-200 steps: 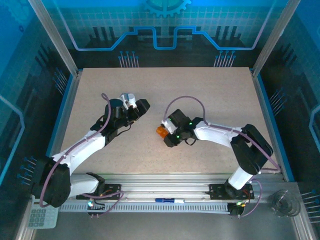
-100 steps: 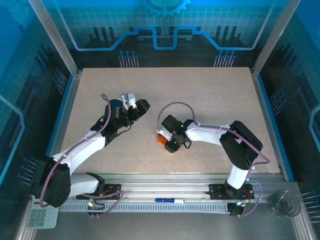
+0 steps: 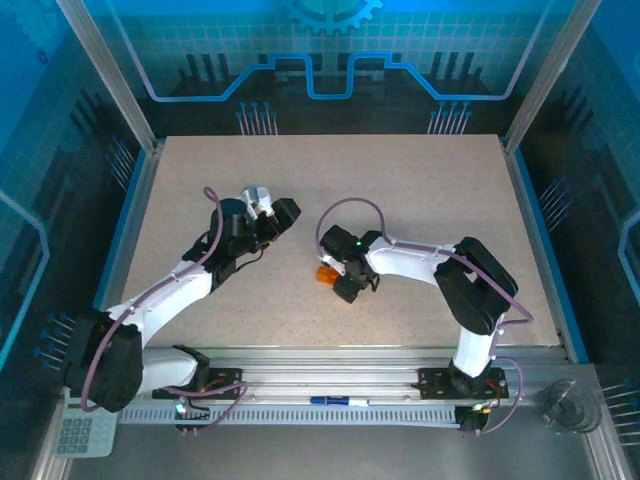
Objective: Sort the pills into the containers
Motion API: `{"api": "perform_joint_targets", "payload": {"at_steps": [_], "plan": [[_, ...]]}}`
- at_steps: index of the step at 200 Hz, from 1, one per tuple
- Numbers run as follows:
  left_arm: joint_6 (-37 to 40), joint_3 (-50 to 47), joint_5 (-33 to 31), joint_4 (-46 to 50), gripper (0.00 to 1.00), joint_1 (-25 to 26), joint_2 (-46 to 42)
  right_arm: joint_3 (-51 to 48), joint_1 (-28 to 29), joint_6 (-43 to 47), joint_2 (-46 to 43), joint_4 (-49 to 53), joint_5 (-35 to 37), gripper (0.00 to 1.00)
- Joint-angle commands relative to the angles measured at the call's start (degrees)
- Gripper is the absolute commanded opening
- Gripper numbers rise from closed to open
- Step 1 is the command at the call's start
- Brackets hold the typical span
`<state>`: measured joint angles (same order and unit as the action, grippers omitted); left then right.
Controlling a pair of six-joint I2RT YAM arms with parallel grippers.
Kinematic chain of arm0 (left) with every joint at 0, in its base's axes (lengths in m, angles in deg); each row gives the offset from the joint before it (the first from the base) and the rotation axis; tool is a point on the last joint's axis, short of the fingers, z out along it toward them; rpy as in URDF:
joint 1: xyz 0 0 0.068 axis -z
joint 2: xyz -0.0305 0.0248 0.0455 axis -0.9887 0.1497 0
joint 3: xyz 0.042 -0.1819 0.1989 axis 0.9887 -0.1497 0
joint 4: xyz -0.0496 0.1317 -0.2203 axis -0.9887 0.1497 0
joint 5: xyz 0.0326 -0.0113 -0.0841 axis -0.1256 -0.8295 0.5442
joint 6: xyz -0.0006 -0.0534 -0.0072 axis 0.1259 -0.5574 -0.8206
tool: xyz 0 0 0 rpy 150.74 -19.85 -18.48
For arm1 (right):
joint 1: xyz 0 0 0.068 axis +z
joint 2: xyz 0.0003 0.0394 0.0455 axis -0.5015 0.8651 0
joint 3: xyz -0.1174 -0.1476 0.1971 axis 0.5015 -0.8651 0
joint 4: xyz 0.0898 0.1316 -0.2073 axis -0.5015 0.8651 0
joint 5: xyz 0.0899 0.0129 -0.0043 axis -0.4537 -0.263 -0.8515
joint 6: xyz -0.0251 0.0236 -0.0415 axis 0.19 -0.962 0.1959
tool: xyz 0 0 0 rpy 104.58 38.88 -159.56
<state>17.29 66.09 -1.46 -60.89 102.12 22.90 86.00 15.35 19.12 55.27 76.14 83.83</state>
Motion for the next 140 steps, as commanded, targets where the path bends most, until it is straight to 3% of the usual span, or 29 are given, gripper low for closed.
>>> {"api": "perform_joint_targets", "payload": {"at_steps": [1,66,99,140], "plan": [[-0.11,1.24,2.08,-1.38,0.99,-0.16,1.46,2.82,-3.05,-4.75,1.0,7.43,6.27,0.68],[4.09,3.78,4.19,3.5,0.99,0.0,1.69,2.9,-8.94,-9.06,-3.58,10.23,3.04,0.69],[13.31,9.35,3.9,15.36,0.99,1.46,3.16,1.31,-12.63,-12.09,-8.38,6.23,-6.9,0.7],[27.61,15.52,-3.37,29.95,0.99,7.25,6.09,1.6,-15.11,-15.69,-7.07,0.01,-14.92,0.72]]}}
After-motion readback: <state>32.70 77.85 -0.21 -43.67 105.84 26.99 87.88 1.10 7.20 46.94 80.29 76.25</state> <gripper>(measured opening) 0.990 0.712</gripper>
